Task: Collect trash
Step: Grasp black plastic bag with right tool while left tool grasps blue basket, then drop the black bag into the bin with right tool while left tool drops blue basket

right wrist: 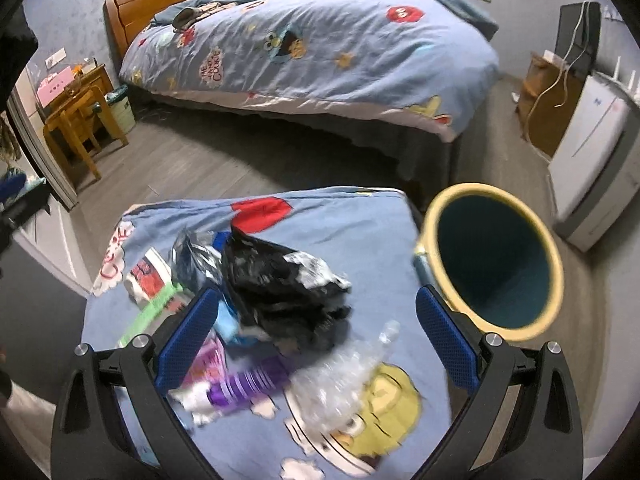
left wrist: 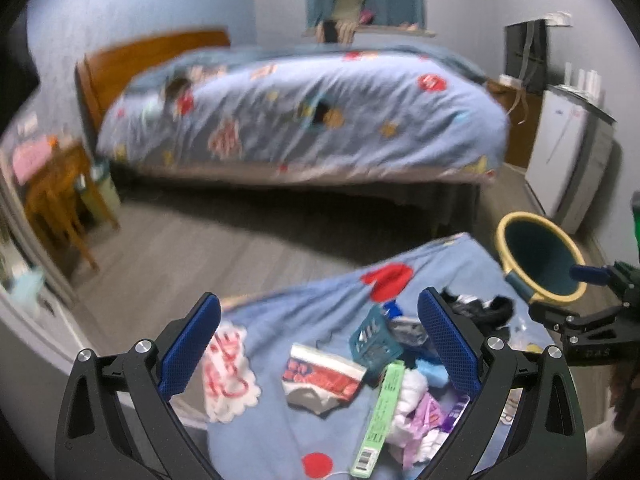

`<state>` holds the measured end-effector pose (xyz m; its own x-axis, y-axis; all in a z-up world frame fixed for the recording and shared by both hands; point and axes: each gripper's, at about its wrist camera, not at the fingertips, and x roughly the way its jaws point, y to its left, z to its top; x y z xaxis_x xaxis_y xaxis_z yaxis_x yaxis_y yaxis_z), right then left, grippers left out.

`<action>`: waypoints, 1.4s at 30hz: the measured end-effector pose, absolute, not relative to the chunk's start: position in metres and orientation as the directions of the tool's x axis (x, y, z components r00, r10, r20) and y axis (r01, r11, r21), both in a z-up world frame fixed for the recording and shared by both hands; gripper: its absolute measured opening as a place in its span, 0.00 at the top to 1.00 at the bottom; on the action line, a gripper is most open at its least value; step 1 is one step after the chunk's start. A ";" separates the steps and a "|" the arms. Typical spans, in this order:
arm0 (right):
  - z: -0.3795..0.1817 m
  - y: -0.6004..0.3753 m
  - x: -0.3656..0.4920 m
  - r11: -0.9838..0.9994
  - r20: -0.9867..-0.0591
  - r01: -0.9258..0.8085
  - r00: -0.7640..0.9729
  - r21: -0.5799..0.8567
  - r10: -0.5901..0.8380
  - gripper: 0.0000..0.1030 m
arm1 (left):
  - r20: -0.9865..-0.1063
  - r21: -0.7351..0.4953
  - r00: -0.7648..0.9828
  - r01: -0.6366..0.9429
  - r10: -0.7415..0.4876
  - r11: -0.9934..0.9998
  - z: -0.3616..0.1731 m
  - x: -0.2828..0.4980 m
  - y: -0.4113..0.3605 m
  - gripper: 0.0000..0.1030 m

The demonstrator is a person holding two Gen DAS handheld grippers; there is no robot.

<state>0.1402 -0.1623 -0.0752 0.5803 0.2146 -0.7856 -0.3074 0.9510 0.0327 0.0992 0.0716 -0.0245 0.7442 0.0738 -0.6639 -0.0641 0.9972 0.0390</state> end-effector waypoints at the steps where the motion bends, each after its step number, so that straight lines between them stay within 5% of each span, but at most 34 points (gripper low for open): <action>1: -0.081 -0.160 0.144 0.948 -0.790 -0.316 0.574 0.032 0.218 0.06 | -0.692 -0.001 0.720 -0.071 0.051 0.997 -0.032 0.106 0.080 0.05; 3: -0.092 -0.154 0.152 0.942 -0.809 -0.333 0.544 0.036 0.223 0.08 | -0.723 -0.025 0.689 -0.100 0.051 0.995 -0.044 0.112 0.090 0.05; 11: -0.116 -0.148 0.181 0.920 -0.853 -0.332 0.398 0.209 0.337 0.65 | -0.775 0.026 0.629 -0.075 0.068 0.997 -0.084 0.140 0.090 0.09; 18: -0.107 -0.161 0.182 0.928 -0.836 -0.282 0.424 0.243 0.348 0.86 | -0.823 -0.040 0.565 0.035 -0.053 0.999 -0.113 0.162 0.054 0.35; 21: -0.098 -0.171 0.184 0.930 -0.818 -0.262 0.453 0.257 0.354 0.87 | -0.847 -0.041 0.528 0.045 -0.059 0.998 -0.125 0.170 0.043 0.50; 29: -0.083 -0.177 0.186 0.909 -0.784 -0.276 0.467 0.311 0.410 0.88 | -0.864 -0.060 0.496 0.067 -0.086 0.996 -0.138 0.177 0.035 0.53; 38: -0.070 -0.184 0.185 0.900 -0.761 -0.268 0.481 0.345 0.435 0.88 | -0.868 -0.099 0.487 0.011 -0.092 0.995 -0.128 0.175 0.045 0.86; 42: -0.069 -0.186 0.183 0.895 -0.752 -0.265 0.486 0.358 0.444 0.88 | -0.871 -0.101 0.484 0.004 -0.090 0.995 -0.127 0.174 0.049 0.91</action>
<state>0.1831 -0.1858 -0.0686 0.4864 0.4445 -0.7522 -0.2652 0.8954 0.3576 0.1736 0.0494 -0.1271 0.4837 -0.0904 -0.8706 0.0044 0.9949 -0.1009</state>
